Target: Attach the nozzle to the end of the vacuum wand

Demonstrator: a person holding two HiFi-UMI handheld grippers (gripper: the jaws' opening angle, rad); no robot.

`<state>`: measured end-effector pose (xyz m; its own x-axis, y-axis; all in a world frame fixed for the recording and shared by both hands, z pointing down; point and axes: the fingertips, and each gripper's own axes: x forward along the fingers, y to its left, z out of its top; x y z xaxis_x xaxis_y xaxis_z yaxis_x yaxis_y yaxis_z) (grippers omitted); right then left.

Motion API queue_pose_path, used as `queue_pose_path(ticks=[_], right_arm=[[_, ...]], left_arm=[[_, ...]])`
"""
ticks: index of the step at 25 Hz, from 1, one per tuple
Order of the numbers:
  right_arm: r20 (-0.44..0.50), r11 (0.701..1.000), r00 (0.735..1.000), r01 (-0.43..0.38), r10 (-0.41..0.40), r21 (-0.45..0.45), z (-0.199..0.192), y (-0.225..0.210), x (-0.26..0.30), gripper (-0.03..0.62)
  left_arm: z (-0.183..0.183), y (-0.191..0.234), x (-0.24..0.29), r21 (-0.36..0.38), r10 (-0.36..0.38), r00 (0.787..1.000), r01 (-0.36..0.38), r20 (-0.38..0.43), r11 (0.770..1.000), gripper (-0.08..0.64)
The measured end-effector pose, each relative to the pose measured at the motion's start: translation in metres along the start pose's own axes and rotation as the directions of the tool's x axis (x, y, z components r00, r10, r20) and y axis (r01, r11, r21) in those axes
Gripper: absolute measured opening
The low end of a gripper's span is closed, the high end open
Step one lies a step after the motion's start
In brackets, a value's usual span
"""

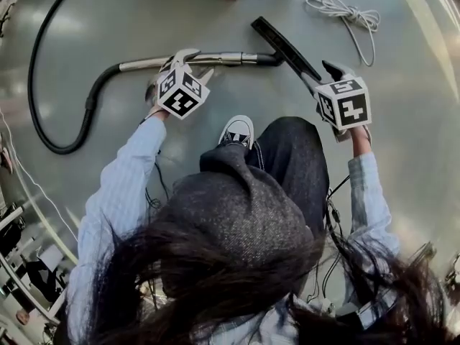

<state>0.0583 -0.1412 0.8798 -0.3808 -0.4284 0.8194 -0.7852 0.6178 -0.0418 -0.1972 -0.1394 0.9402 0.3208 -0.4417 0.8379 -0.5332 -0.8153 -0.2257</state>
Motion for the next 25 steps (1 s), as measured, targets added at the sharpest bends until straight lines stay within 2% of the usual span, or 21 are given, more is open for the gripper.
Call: queue_pose_path(ticks=[3,6,8,10,11,13,14,16,22,25], right_arm=[[0.056,0.994,0.996,-0.07,0.065,0.082,0.007,0.009,-0.014,0.249],[0.112,0.979,0.987,-0.129,0.111,0.16,0.012,0.019,-0.018,0.249],[0.142,0.971,0.982,-0.15,0.125,0.185,0.013,0.024,-0.017,0.247],[0.155,0.968,0.979,-0.16,0.131,0.192,0.015,0.029,-0.015,0.245],[0.158,0.967,0.979,-0.162,0.132,0.196,0.016,0.031,-0.013,0.242],[0.172,0.965,0.978,-0.157,0.121,0.212,0.017,0.032,-0.009,0.216],[0.187,0.963,0.977,-0.148,0.107,0.224,0.019,0.03,-0.008,0.172],[0.227,0.958,0.971,-0.132,0.074,0.255,0.023,0.024,-0.006,0.027],[0.242,0.92,0.966,-0.178,0.096,0.348,0.031,0.023,-0.002,0.008],[0.222,0.904,0.968,-0.193,0.114,0.381,0.04,0.035,-0.009,0.008]], left_arm=[[0.02,-0.01,-0.01,-0.099,-0.028,0.996,0.037,0.089,0.994,0.215],[0.043,-0.017,-0.019,-0.191,-0.038,0.981,0.075,0.189,0.979,0.204],[0.056,-0.018,-0.021,-0.223,-0.026,0.969,0.082,0.244,0.971,0.164],[0.065,-0.019,-0.021,-0.239,-0.021,0.96,0.091,0.279,0.967,0.077],[0.068,-0.02,-0.02,-0.248,-0.029,0.957,0.103,0.288,0.963,0.035],[0.07,-0.023,-0.014,-0.268,-0.061,0.953,0.145,0.297,0.952,0.012],[0.071,-0.024,-0.01,-0.279,-0.077,0.95,0.165,0.301,0.946,0.008],[0.071,-0.025,-0.006,-0.297,-0.1,0.946,0.196,0.307,0.934,0.005],[0.069,-0.027,-0.009,-0.372,-0.151,0.951,0.248,0.271,0.894,0.005],[0.071,-0.026,-0.024,-0.371,-0.173,0.955,0.255,0.241,0.893,0.005]])
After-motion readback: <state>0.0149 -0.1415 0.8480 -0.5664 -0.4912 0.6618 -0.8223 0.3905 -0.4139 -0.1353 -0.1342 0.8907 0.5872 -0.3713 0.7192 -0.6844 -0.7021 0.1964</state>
